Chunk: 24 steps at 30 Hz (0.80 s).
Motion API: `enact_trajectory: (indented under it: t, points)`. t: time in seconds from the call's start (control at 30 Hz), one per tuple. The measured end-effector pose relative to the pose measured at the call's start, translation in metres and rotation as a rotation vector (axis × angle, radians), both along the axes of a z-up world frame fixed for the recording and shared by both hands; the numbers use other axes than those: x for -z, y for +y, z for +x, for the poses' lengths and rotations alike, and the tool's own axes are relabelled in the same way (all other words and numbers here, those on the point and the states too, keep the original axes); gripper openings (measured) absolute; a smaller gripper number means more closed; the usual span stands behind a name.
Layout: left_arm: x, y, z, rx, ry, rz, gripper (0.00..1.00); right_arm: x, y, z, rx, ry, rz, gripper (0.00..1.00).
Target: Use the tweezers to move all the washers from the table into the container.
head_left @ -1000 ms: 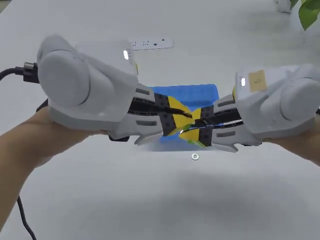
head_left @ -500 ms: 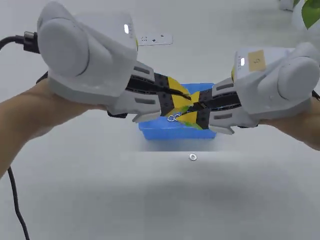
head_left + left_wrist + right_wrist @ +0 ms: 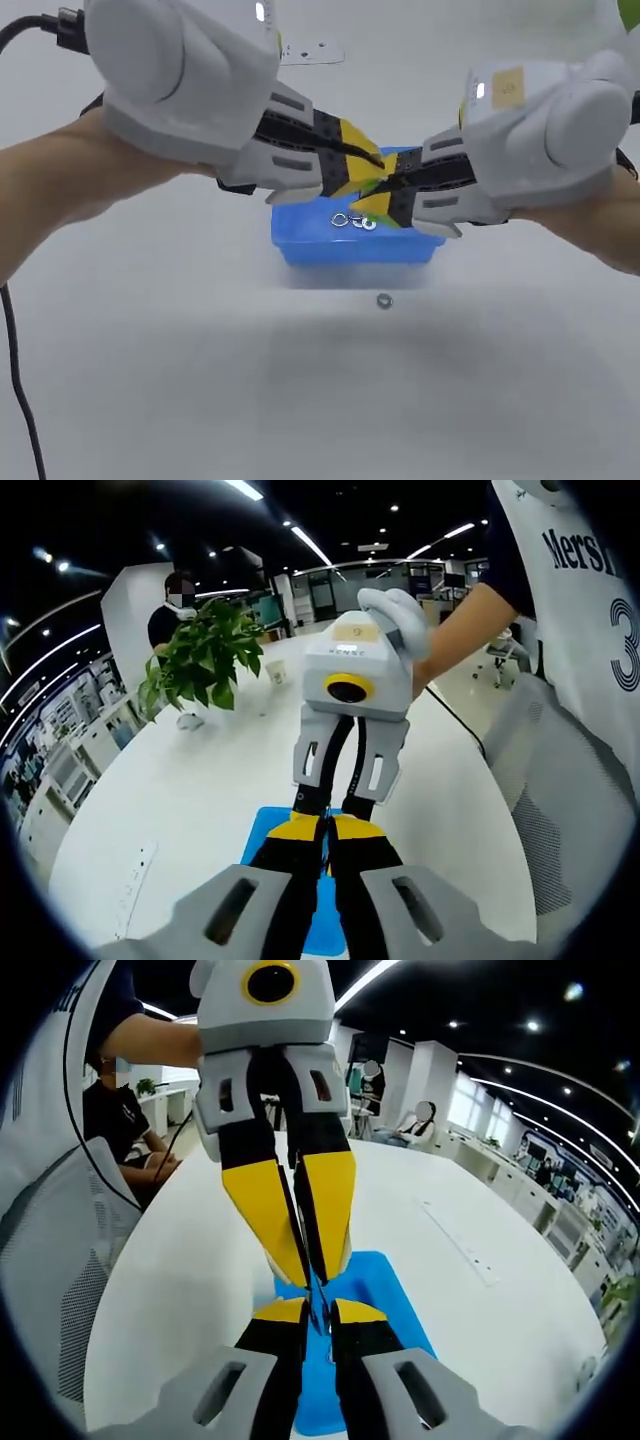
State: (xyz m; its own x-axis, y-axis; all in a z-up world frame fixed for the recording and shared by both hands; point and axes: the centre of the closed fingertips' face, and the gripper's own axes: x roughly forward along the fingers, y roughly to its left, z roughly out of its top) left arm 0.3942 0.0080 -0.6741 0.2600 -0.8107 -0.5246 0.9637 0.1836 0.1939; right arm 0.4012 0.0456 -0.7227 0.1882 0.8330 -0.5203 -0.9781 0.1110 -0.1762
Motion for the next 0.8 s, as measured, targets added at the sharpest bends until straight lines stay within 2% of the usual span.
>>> enact_trajectory:
  t: [0.1,0.2,0.43,0.63,0.8]
  points:
    - [0.0,0.0,0.003,-0.02,0.015,-0.013,0.06,0.0,0.001,0.001,0.006,-0.014,-0.006,0.1]
    - [-0.002,-0.001,0.0,-0.017,0.015,-0.019,0.06,-0.002,-0.001,-0.001,0.009,-0.015,-0.002,0.1]
    - [-0.011,-0.003,-0.019,-0.012,0.012,-0.049,0.06,-0.01,-0.007,-0.019,0.005,-0.03,0.008,0.1]
    - [-0.013,-0.002,-0.037,-0.018,0.015,-0.054,0.06,-0.01,-0.009,-0.036,0.001,-0.034,0.008,0.1]
    - [-0.009,-0.005,-0.05,-0.029,0.032,-0.05,0.06,-0.005,-0.011,-0.046,-0.004,-0.023,0.001,0.1]
